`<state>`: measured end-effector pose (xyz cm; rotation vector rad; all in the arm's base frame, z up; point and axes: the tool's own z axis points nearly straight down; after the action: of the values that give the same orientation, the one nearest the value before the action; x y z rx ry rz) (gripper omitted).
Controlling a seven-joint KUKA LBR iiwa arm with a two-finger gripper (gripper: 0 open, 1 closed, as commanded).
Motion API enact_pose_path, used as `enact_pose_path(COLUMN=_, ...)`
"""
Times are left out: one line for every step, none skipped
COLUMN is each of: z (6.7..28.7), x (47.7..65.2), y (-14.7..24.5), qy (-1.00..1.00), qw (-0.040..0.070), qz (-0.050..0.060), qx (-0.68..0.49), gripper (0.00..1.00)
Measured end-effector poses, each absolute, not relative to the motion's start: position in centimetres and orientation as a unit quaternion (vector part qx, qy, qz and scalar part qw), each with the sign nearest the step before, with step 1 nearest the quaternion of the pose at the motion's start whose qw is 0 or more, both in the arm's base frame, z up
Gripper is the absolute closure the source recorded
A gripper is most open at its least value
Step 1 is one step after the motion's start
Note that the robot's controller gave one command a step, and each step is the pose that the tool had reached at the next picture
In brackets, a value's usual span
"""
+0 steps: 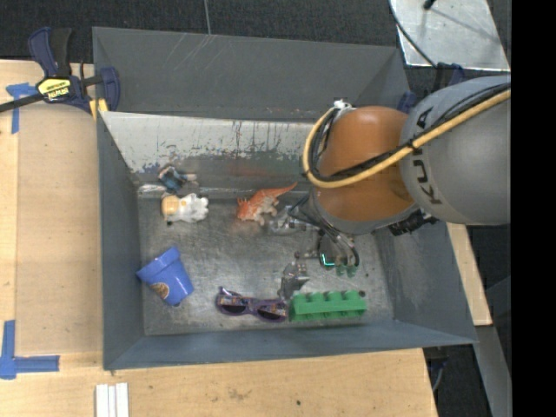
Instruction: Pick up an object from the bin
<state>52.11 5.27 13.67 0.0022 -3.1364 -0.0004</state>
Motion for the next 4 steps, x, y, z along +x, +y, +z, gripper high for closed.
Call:
enact_pose_path(z=14.0, x=52.3, y=5.2, qy=-1.000, qw=-0.001, qz=0.000, qx=-0.001, gripper=0.00)
enact_pose_path(z=13.0, x=50.6, y=6.7, qy=-0.998, qw=-0.002, qz=0.001, qx=0.061, gripper=0.00)
enact_pose_path(z=12.6, x=49.3, y=7.6, qy=-1.000, qw=0.000, qz=0.000, qx=0.008, gripper=0.00)
enact_pose_path(z=12.1, x=48.6, y=8.2, qy=-1.000, qw=0.000, qz=0.000, qx=0.000, gripper=0.00)
